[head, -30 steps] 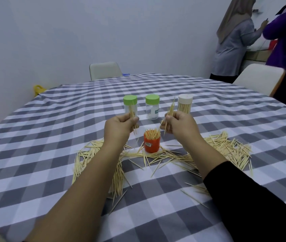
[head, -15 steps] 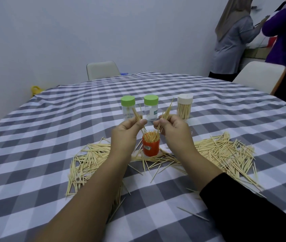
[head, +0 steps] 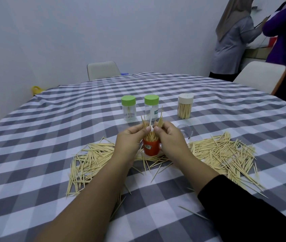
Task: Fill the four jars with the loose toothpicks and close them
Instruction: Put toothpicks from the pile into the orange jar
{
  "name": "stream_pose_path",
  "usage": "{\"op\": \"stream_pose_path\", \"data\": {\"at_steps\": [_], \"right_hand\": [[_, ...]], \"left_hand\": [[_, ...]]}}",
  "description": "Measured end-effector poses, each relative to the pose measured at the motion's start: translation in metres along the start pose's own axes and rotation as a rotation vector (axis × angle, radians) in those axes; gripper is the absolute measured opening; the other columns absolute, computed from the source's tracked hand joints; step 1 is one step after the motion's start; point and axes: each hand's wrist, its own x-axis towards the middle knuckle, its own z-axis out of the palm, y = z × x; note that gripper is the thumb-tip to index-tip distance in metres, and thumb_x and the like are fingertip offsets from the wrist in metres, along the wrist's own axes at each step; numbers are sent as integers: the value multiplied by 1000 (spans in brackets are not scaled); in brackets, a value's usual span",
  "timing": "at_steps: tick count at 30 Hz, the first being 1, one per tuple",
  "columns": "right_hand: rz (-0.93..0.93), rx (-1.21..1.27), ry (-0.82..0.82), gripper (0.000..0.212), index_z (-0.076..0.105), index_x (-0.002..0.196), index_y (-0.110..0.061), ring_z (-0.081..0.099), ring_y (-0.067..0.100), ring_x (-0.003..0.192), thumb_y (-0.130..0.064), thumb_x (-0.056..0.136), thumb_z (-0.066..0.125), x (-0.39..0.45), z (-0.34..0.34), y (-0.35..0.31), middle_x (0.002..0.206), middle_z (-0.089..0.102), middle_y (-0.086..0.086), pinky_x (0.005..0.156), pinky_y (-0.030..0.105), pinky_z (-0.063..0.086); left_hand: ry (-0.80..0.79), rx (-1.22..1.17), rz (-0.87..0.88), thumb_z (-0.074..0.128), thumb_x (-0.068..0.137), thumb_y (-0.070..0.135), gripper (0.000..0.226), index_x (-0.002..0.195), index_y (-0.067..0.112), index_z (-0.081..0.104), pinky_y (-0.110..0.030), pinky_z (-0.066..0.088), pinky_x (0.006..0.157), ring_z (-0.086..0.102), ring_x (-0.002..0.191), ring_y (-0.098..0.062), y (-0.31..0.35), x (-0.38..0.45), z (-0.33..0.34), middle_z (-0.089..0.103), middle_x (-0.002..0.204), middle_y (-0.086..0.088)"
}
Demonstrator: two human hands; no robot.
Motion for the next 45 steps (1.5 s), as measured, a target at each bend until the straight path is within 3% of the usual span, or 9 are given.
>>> {"op": "stream_pose_path", "data": {"at_steps": [7, 14, 17, 20, 23, 27, 31, 38, 45], "right_hand": [[48, 30, -25, 16, 62, 98, -29, 63, 21, 102, -27, 98, 47, 4, -1, 7, 107, 67, 2, 94, 47, 50], [4, 76, -54, 38, 40, 138, -35, 47, 17, 126, -35, 100, 39, 0, -1, 2, 141, 48, -3, 105, 38, 40], [-78, 54, -70, 44, 27, 143, -45, 40, 9, 130, -40, 100, 38, -3, -3, 0, 145, 41, -8, 110, 36, 33], [-152, 36, -93, 48, 21, 146, -42, 40, 6, 130, -34, 101, 37, -6, 0, -2, 146, 40, -7, 110, 34, 35], [-173, -34, -108, 48, 25, 148, -28, 30, 7, 138, -27, 101, 38, -6, 3, 1, 151, 33, -6, 116, 30, 26], [-213, -273, -178, 48, 23, 149, -19, 17, -5, 133, -22, 102, 36, -6, 2, 4, 155, 24, -5, 104, 7, 9], [-289, -296, -157, 57, 14, 150, -29, 20, -7, 131, -24, 100, 41, -7, 5, 4, 153, 24, -9, 105, 13, 17], [-415, -584, -164, 43, 41, 142, -15, 25, 7, 140, -18, 99, 44, -5, 4, 9, 150, 35, -3, 100, -4, 7], [-345, -510, -166, 46, 37, 144, -17, 19, 6, 142, -23, 99, 44, -6, 0, 7, 152, 31, -6, 106, 9, 8]], "left_hand": [[-32, 158, 27, 63, 89, 20, 12, 98, 22, 71, -16, 49, 68, 66, 81, 1, 1, 1, -3, 72, 89, 10], [-188, 586, 84, 36, 102, 24, 29, 120, 21, 58, -17, 40, 77, 56, 104, -12, 18, -11, -8, 59, 112, 5], [-321, 749, 111, 48, 97, 19, 33, 130, 14, 52, -23, 43, 89, 55, 109, -17, 20, -12, -8, 59, 117, 0], [-303, 784, 109, 63, 84, 29, 57, 136, 34, 41, -27, 48, 90, 58, 100, -9, 13, -11, -11, 60, 106, 16], [-293, 844, 217, 70, 77, 29, 85, 145, 44, 20, -13, 44, 87, 51, 102, 3, 7, -12, -10, 45, 112, 29], [-267, 862, 302, 66, 80, 17, 55, 128, 38, 48, -3, 41, 70, 57, 93, 1, 2, -9, -8, 58, 103, 21], [-229, 870, 282, 62, 79, 18, 42, 118, 35, 59, -22, 50, 77, 63, 92, -7, 0, -8, -12, 68, 99, 12], [-167, 777, 192, 61, 82, 12, 74, 144, 36, 28, -13, 42, 63, 61, 85, -2, -4, -5, -10, 66, 108, 12], [-165, 780, 207, 64, 81, 17, 64, 137, 39, 40, -20, 50, 79, 63, 97, -6, -7, -4, -11, 67, 107, 14]]}}
